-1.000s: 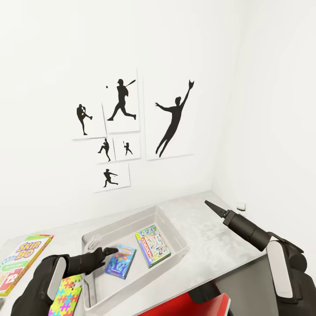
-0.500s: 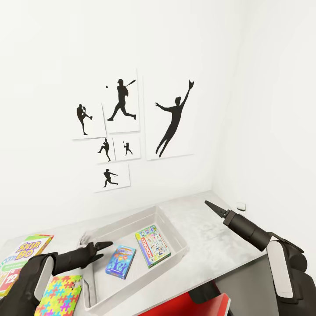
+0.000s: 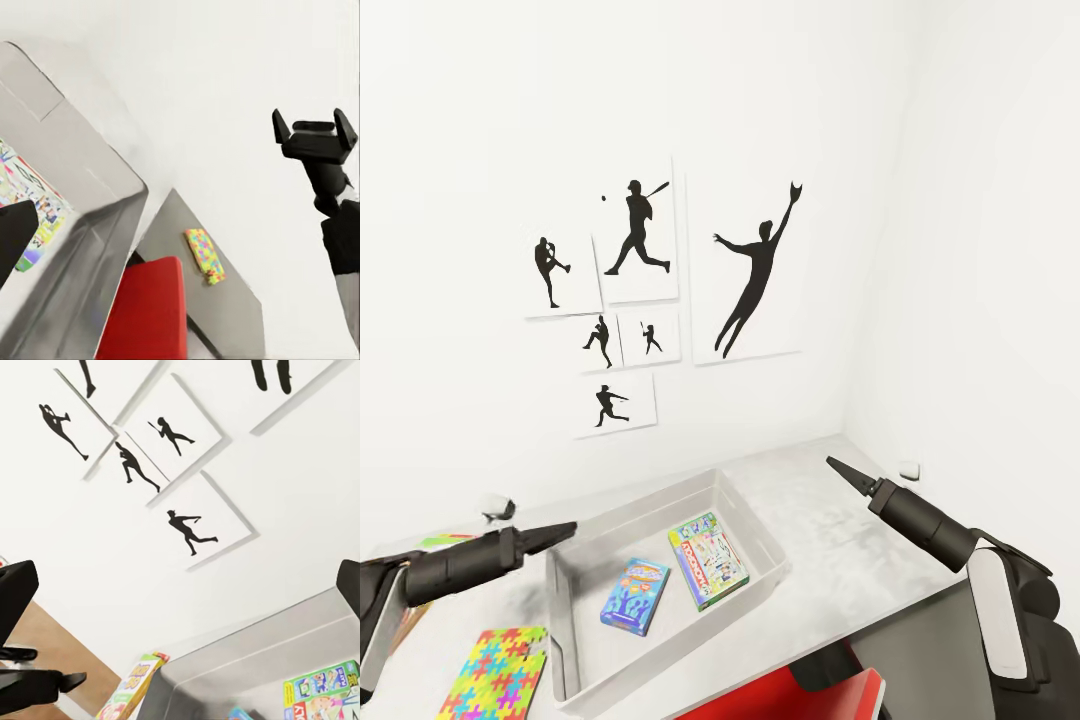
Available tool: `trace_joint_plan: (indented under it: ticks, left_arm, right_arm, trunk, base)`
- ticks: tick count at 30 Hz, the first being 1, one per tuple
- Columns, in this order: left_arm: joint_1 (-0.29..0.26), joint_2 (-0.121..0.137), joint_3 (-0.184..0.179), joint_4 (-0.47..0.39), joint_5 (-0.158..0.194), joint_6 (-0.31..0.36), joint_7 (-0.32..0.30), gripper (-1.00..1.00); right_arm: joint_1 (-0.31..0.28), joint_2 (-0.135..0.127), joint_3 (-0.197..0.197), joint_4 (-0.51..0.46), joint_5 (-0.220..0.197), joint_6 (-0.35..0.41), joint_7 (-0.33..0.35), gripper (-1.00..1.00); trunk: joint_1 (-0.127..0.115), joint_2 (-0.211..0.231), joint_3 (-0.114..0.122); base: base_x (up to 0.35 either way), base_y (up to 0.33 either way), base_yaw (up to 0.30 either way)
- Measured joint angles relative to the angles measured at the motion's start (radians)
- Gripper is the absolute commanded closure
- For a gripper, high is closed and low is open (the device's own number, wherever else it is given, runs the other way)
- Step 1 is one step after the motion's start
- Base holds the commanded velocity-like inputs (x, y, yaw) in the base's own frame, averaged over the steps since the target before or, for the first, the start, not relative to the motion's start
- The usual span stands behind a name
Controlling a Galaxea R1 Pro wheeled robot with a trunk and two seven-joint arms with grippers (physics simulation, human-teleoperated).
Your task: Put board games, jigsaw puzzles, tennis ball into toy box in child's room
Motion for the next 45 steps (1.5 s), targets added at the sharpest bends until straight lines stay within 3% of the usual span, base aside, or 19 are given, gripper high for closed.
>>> trace_joint_plan:
  ticks: [2,5,10,21,45]
  left_arm:
    - [0.003,0.036,0.004,-0.019,-0.002,-0.003,-0.087,-1.0]
    - [0.005,0.077,0.009,-0.028,-0.002,-0.006,-0.147,-1.0]
    - [0.006,0.102,0.008,-0.032,0.002,-0.013,-0.183,-1.0]
    - [0.006,0.107,0.009,-0.032,0.004,-0.016,-0.19,-1.0]
    - [0.006,0.105,0.006,-0.032,0.006,-0.017,-0.19,-1.0]
  right_arm:
    - [0.0,0.001,0.0,0.0,0.0,0.0,0.001,-1.0]
    - [0.0,0.001,0.0,-0.001,0.001,-0.001,-0.001,-1.0]
    - [0.0,0.002,0.0,-0.001,0.002,-0.002,-0.003,-1.0]
    - [0.0,0.002,0.0,-0.001,0.002,-0.003,-0.001,-1.0]
    - [0.001,0.0,-0.002,-0.002,0.002,-0.004,0.004,-1.0]
  trunk:
    - [0.0,0.0,0.0]
    - [0.0,0.0,0.0]
    - [0.0,0.0,0.0]
    - [0.0,0.0,0.0]
    - [0.001,0.0,0.005]
  base:
    - [0.0,0.0,0.0]
    - [0.0,0.0,0.0]
    - [0.0,0.0,0.0]
    - [-0.058,0.0,0.0]
    - [-0.319,0.0,0.026]
